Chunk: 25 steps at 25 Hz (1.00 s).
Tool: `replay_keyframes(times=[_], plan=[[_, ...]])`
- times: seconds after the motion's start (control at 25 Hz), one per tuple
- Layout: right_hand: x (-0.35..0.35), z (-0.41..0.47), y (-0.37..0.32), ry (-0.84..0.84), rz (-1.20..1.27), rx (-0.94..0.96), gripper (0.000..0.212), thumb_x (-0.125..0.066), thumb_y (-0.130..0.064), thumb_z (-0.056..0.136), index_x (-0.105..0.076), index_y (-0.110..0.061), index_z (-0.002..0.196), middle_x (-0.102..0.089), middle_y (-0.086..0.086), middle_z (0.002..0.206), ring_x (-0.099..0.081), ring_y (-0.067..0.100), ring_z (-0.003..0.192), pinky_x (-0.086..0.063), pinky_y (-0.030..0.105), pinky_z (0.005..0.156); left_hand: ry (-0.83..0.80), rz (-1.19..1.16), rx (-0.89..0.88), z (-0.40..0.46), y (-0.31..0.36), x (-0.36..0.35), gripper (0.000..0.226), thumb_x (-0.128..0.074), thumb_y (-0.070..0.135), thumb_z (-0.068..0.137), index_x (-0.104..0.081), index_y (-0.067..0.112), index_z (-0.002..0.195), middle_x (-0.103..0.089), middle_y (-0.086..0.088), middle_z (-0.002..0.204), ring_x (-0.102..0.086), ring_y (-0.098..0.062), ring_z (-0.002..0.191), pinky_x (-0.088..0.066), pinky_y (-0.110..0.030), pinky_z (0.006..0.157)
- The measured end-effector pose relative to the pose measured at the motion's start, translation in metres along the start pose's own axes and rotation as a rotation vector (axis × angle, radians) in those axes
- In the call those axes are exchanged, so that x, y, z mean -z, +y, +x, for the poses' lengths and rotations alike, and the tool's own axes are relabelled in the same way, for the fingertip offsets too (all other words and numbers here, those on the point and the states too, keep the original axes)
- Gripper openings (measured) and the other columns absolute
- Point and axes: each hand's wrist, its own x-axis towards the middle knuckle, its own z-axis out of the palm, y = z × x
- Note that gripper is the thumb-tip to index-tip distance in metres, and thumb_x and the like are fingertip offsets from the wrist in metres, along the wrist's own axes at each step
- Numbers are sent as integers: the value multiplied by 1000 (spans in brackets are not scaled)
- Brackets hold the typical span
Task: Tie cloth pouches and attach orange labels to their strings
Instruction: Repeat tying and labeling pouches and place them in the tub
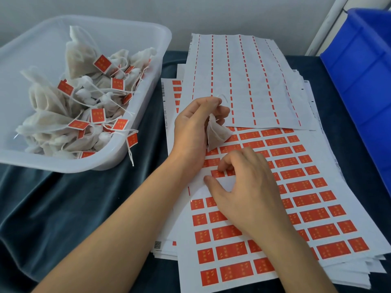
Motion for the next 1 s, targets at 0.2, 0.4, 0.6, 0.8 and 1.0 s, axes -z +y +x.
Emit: replay_keyframes(times=[0.2,0.4,0.6,0.8,1.0], plan=[[4,5,3,5,95,-14,25,-74,-50,87,-52,-39,85,-49,-24,89,-51,1,83,-35,9,71,2,2,3,0,1,0,21,-65,26,100,-80,25,86,-77,-6,93,-72,-19,92,-58,-31,90],[8,5,9,12,166,-12,17,-74,-37,90,-57,-39,89,-52,-27,87,-57,1,80,-41,9,69,2,12,4,0,0,-1,18,-66,27,100,-79,22,89,-76,-6,93,-72,-19,93,-58,-33,91],[-2,4,0,93,127,-64,22,-74,-48,86,-55,-38,86,-48,-24,83,-51,3,79,-38,12,69,17,17,10,-1,0,-2,18,-65,27,100,-79,22,89,-77,-4,91,-73,-17,91,-58,-29,88],[-12,1,-9,157,88,-92,31,-74,-56,82,-52,-39,95,-48,-20,94,-49,9,90,-44,24,84,34,52,-6,-4,-3,-5,16,-67,29,99,-79,24,88,-78,-3,91,-72,-19,92,-60,-42,97],[-8,0,-5,152,175,-122,32,-74,-56,83,-50,-43,99,-49,-22,98,-53,7,91,-46,21,82,69,48,11,-4,0,-5,17,-66,28,102,-78,22,92,-78,-3,90,-73,-18,90,-60,-42,99]])
